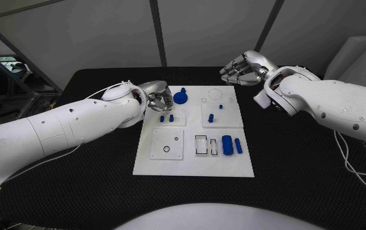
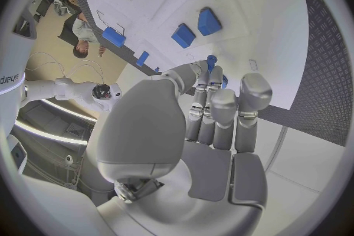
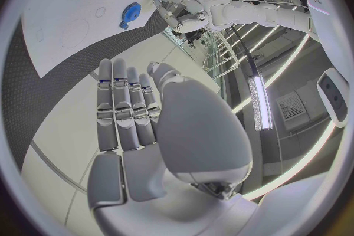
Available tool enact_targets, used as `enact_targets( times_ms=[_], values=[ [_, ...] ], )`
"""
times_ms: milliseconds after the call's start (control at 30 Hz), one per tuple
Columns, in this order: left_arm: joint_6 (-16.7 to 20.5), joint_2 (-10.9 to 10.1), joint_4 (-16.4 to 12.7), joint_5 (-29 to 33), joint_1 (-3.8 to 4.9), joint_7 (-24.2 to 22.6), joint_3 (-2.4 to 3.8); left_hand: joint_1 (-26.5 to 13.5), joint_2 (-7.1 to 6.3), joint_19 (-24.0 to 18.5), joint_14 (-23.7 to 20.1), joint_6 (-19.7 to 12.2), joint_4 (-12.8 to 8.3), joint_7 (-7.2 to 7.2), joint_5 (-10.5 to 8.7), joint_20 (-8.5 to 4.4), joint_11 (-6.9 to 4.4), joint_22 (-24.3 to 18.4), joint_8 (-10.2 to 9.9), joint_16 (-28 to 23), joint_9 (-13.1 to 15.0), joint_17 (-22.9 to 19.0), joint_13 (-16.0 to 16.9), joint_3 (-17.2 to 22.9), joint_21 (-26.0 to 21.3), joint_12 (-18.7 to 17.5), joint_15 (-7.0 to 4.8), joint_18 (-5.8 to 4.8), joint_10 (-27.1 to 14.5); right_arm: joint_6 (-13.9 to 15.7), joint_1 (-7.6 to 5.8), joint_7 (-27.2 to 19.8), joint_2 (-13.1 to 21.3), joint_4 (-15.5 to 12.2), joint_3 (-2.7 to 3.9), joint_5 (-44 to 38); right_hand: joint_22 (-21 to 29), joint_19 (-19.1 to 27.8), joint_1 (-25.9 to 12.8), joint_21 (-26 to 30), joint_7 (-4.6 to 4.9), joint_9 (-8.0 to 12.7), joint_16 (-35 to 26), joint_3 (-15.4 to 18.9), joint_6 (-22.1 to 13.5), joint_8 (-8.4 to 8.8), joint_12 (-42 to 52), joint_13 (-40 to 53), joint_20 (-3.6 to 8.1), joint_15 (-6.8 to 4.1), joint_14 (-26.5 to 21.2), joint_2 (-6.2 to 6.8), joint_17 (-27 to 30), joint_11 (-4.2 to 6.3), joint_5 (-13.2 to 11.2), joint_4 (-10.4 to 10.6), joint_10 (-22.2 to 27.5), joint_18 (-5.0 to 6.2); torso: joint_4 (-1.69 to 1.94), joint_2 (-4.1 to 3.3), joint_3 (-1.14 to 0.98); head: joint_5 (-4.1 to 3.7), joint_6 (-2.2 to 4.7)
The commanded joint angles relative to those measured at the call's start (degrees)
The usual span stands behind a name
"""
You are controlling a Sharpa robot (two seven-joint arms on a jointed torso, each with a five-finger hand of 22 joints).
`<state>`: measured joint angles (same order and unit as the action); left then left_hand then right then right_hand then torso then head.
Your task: Assemble the parts on the task board
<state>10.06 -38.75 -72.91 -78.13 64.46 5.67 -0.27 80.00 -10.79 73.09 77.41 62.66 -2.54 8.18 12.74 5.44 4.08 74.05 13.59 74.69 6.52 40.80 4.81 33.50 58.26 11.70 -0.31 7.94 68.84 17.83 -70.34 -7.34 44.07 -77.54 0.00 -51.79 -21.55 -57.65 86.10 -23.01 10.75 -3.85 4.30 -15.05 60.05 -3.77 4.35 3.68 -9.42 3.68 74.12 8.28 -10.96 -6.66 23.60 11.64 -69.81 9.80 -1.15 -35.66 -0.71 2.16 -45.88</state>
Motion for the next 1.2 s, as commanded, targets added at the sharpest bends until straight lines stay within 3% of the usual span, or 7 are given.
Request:
enact_targets(
  times_ms=[33, 700, 1200],
  values=[
    [-1.58, 0.16, 0.00, 0.31, -0.07, -0.34, -0.08, -0.41, -0.55, 0.10, 0.44, -0.28, -0.06, -0.16, 0.17, -0.01, 0.06, -0.09, -0.32, -0.09, 0.06, -0.07, 0.01, -0.37, -0.32, -0.38, -0.02, -0.85, 0.43, 0.09, -0.10, -0.39, 0.02, -0.15, 0.03, -0.10, -0.08, 0.33, -0.61, -0.34, 0.03, 0.02, -0.29, -0.36, 0.33, -0.08, -0.01, 0.01, 0.09, 0.08, 0.13, -0.18, 0.09, -0.16, 0.32, -0.10, 0.03, 0.26, 0.00, 0.01, -0.01, 0.00, -0.04],
    [-1.79, -0.20, -0.10, 0.29, -0.07, 0.37, -0.09, -1.80, -1.65, -0.56, 0.98, -2.00, 0.28, -0.13, 0.28, 0.25, 0.36, -0.97, -2.00, 0.47, -0.23, 2.81, 0.18, -1.26, -2.36, -2.39, 0.22, -0.57, -0.56, 0.08, -0.10, -0.40, -0.01, -0.09, 0.03, -0.08, -0.09, 0.36, -0.68, -0.34, 0.04, 0.02, -0.31, -0.40, 0.31, -0.07, -0.02, 0.00, 0.07, 0.09, 0.11, -0.19, 0.09, -0.17, 0.32, -0.10, 0.05, 0.26, 0.04, 0.03, 0.04, 0.10, -0.20],
    [-0.58, -0.61, -0.45, 0.29, -0.07, 0.23, -0.09, -2.24, -2.15, -0.63, 0.75, -3.47, 0.48, 0.64, 0.38, 0.68, 1.10, -1.41, -3.46, 0.17, -0.57, 2.50, -0.01, -0.87, -3.36, -3.97, 0.76, -0.48, -2.13, 0.12, -0.10, -0.44, -0.09, 0.06, 0.03, -0.08, -0.09, 0.36, -0.68, -0.34, 0.04, 0.02, -0.31, -0.40, 0.31, -0.07, -0.02, 0.00, 0.07, 0.09, 0.11, -0.19, 0.09, -0.17, 0.32, -0.10, 0.05, 0.26, 0.02, 0.02, 0.04, 0.21, -0.11]
  ],
)
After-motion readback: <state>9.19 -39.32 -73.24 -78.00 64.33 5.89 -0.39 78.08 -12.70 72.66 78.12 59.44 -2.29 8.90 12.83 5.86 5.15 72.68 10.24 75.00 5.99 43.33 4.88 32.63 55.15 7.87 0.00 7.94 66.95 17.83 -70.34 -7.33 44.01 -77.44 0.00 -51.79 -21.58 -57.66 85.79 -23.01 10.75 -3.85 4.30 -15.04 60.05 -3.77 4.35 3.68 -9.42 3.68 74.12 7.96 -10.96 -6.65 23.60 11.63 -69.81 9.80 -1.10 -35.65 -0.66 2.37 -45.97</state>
